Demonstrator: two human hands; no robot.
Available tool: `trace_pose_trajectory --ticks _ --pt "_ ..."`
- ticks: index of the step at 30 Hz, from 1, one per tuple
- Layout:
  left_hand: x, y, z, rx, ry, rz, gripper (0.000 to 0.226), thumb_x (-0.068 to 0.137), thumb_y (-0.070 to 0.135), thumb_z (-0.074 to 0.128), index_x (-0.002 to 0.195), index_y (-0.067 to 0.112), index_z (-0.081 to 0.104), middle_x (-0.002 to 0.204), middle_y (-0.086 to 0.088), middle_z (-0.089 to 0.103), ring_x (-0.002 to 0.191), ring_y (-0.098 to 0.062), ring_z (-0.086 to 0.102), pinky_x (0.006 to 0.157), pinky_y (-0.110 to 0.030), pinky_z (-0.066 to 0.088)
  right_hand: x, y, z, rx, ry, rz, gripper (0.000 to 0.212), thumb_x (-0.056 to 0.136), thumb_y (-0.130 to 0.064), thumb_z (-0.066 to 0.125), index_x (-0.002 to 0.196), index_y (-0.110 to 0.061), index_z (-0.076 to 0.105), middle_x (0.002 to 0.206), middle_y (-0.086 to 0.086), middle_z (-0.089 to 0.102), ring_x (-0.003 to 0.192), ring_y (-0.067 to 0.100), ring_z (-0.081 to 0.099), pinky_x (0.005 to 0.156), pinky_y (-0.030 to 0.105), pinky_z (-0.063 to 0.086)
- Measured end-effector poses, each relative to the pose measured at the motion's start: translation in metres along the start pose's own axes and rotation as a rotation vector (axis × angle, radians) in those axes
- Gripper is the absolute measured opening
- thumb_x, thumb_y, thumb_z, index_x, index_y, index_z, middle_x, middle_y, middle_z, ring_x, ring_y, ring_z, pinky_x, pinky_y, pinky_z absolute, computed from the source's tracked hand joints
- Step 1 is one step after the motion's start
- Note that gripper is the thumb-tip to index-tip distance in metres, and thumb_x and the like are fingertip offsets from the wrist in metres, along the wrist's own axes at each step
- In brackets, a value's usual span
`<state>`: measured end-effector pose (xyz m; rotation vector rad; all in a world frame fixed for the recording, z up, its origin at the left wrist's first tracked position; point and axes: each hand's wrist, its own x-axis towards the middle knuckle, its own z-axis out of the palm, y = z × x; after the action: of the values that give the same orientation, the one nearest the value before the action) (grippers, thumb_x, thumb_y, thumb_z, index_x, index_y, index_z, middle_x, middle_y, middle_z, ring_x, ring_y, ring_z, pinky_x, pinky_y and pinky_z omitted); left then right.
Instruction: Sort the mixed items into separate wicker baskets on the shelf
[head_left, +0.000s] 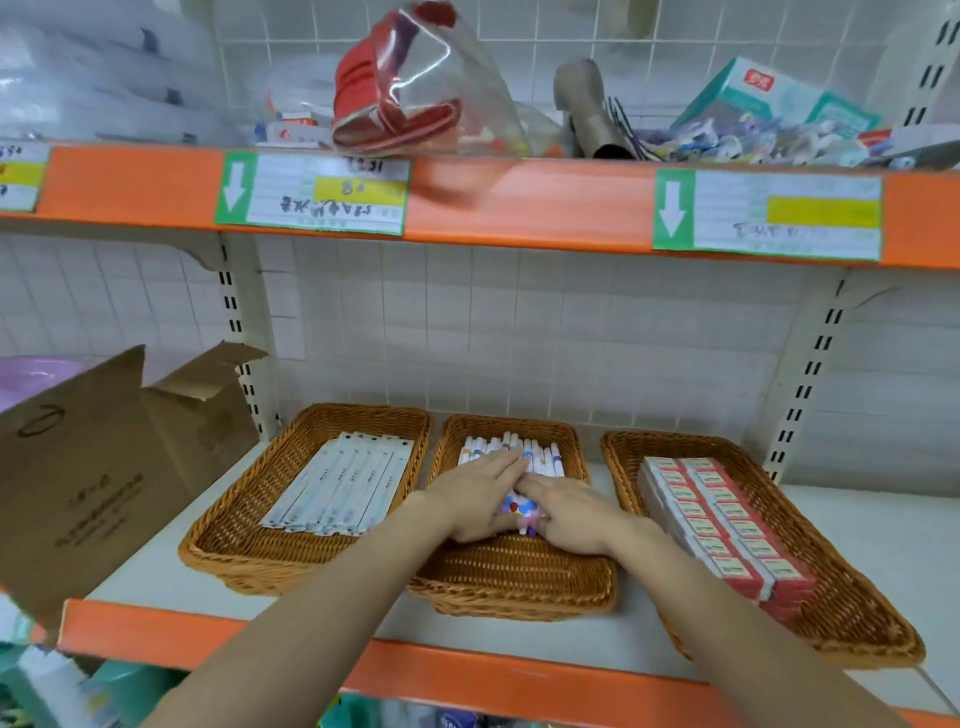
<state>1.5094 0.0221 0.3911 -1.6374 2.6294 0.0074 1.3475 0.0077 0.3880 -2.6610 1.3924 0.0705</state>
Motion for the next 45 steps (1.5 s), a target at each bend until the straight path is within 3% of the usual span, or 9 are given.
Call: trace_pose_trajectory --ticks 7,13,22,25,29,32,36,41,45 --pt "0.006 -0.013 0.009 0.142 0.006 -0.134 0.076 0.096 0.059 0.033 0.152 0.010 0.016 0.159 -0.009 0.016 0.146 -0.026 0.016 0.118 -0.039 0.019 0.000 0.011 -0.001 -0.132 0.025 0.057 0.061 0.100 -0.036 0.042 0.153 -0.014 0.021 0.160 0.005 0.020 0.146 0.021 0.021 0.118 0.033 0.019" --pt "0.014 -0.010 0.016 0.122 -0.036 -0.061 0.072 0.098 0.055 0.030 0.154 0.016 0.008 0.162 -0.004 0.003 0.149 -0.021 0.000 0.121 -0.038 0.005 0.006 0.007 0.006 -0.259 0.009 0.028 0.064 0.100 -0.043 0.038 0.155 -0.020 0.013 0.162 0.004 0.013 0.148 0.020 0.014 0.120 0.037 0.007" --pt "0.001 -0.016 0.019 0.118 0.038 -0.195 0.085 0.093 0.066 0.030 0.153 0.009 0.012 0.161 -0.006 0.010 0.148 -0.024 0.009 0.119 -0.035 0.007 0.005 0.002 0.008 -0.264 0.097 0.174 0.064 0.095 -0.056 0.043 0.140 -0.011 0.042 0.140 0.009 0.049 0.126 0.024 0.045 0.105 0.035 0.037" --pt "-0.001 -0.016 0.019 0.075 0.048 -0.204 0.086 0.092 0.066 0.034 0.153 0.010 0.011 0.161 -0.006 0.009 0.148 -0.023 0.009 0.119 -0.034 0.007 0.004 0.004 0.008 -0.232 0.109 0.152 0.065 0.096 -0.054 0.043 0.146 -0.013 0.035 0.147 0.008 0.042 0.133 0.025 0.039 0.110 0.035 0.032" --pt "-0.001 -0.015 0.017 0.040 0.066 -0.184 0.084 0.093 0.059 0.043 0.153 0.011 0.010 0.161 -0.007 0.010 0.148 -0.022 0.010 0.119 -0.032 0.007 0.002 0.005 0.007 -0.173 0.048 0.045 0.069 0.098 -0.047 0.044 0.154 -0.017 0.018 0.160 0.004 0.018 0.146 0.019 0.019 0.120 0.035 0.007" --pt "-0.001 -0.015 0.018 0.071 0.105 -0.213 0.086 0.090 0.061 0.046 0.152 0.010 0.015 0.159 -0.009 0.018 0.146 -0.024 0.016 0.119 -0.035 0.008 0.002 0.004 0.006 -0.145 0.072 0.063 0.070 0.097 -0.047 0.046 0.153 -0.017 0.019 0.160 0.005 0.021 0.145 0.021 0.023 0.118 0.035 0.015" --pt "0.000 -0.014 0.018 0.089 0.103 -0.188 0.082 0.091 0.059 0.047 0.151 0.009 0.021 0.156 -0.010 0.025 0.143 -0.025 0.023 0.119 -0.036 0.016 0.001 0.004 0.005 -0.159 0.118 0.123 0.060 0.096 -0.048 0.045 0.146 -0.014 0.036 0.146 0.007 0.043 0.132 0.024 0.040 0.110 0.036 0.035" --pt "0.001 -0.009 0.012 -0.180 -0.011 -0.037 0.080 0.095 0.045 0.050 0.154 0.015 0.006 0.162 -0.001 -0.004 0.148 -0.018 0.009 0.119 -0.032 0.018 -0.001 0.004 0.001 -0.125 0.081 0.080 0.062 0.098 -0.044 0.045 0.150 -0.015 0.028 0.151 0.006 0.036 0.137 0.024 0.035 0.113 0.034 0.028" --pt "-0.005 -0.014 0.007 -0.155 0.063 -0.076 0.079 0.091 0.038 0.056 0.153 0.011 0.015 0.161 -0.003 0.008 0.145 -0.021 0.019 0.117 -0.031 0.024 -0.004 0.003 -0.003 -0.120 0.123 0.060 0.058 0.099 -0.039 0.044 0.150 -0.014 0.028 0.153 0.006 0.035 0.138 0.022 0.034 0.113 0.031 0.025"
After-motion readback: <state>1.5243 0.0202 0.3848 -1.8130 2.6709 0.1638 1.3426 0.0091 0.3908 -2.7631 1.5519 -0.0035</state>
